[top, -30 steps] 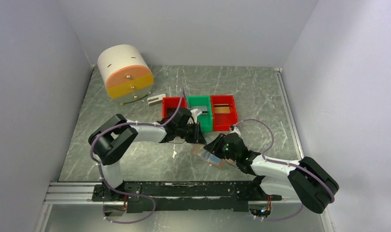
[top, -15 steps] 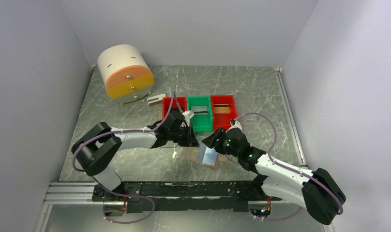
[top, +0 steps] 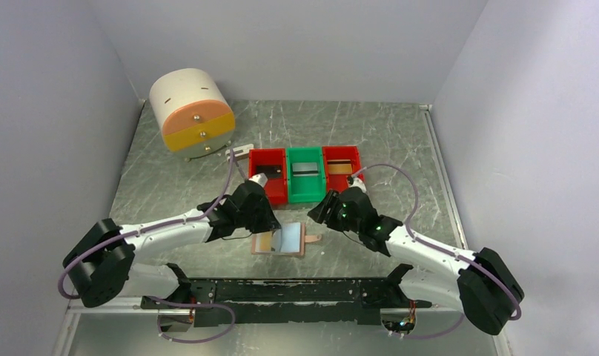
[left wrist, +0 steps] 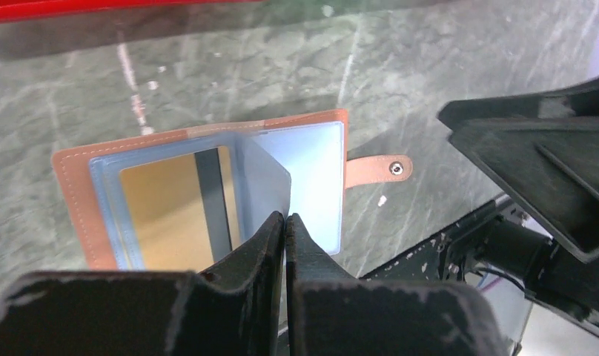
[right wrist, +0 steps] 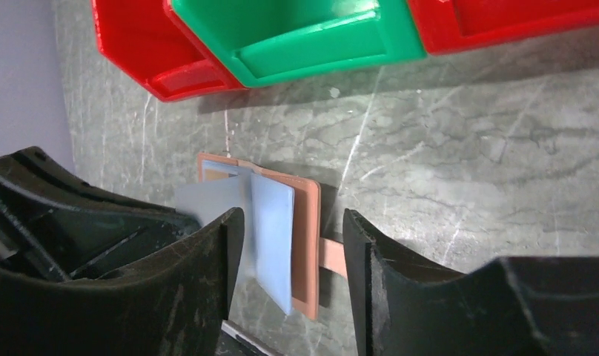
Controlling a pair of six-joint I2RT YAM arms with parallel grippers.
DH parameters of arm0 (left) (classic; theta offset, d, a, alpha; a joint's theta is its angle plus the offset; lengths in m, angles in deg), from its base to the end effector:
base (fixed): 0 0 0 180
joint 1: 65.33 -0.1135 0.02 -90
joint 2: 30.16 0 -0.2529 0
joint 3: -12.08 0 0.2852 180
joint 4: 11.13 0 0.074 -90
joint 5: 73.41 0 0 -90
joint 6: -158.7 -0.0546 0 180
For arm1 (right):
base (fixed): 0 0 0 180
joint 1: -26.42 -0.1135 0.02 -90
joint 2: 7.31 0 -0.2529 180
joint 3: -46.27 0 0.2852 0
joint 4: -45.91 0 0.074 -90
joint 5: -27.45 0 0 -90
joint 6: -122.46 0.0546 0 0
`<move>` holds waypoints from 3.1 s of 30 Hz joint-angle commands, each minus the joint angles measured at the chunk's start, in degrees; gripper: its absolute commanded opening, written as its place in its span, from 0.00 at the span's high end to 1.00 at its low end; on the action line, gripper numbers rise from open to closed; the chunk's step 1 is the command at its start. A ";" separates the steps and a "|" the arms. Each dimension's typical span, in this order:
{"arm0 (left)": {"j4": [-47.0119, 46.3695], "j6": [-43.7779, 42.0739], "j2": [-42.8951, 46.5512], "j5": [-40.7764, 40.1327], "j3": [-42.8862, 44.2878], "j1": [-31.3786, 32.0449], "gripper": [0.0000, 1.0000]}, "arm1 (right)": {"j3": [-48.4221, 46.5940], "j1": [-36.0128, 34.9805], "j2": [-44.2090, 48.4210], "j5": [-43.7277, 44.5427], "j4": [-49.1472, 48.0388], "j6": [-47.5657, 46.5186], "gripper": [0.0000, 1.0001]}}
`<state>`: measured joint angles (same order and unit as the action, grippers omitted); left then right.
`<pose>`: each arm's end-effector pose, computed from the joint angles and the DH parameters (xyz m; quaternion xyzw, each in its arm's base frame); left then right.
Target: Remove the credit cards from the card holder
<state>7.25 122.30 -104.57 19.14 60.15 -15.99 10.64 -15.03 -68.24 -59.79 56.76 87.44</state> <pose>0.1930 -0.2284 0.1401 -0.0257 0.9224 -0.3138 0.2237 0.1957 0.1693 0.1368 0.1158 0.8839 0.3232 0.3177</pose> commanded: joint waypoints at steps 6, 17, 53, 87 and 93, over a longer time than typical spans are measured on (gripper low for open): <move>7.43 1.09 -3.30 -3.43 5.71 0.47 0.91 | -2.09 0.44 -6.33 -9.40 -3.72 -5.77 0.58; -0.77 -2.79 -10.92 9.74 7.66 1.23 0.58 | -1.86 0.38 -5.35 -6.39 -1.35 -4.71 0.58; 12.72 3.58 8.29 -20.42 3.49 2.28 0.36 | -3.80 0.40 2.91 -7.28 -2.86 -4.34 0.42; 3.54 -0.99 7.88 4.42 -7.93 -7.53 0.64 | -6.27 -14.51 -27.68 -12.37 -22.05 7.68 0.68; 3.99 -1.53 5.15 4.77 -7.87 -7.59 0.66 | -6.62 -13.37 -29.00 -12.22 -21.36 7.85 0.69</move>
<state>12.37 122.06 -98.19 21.92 52.54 -23.24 5.09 -29.26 -96.30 -71.83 36.54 94.76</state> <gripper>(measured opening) 0.351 0.314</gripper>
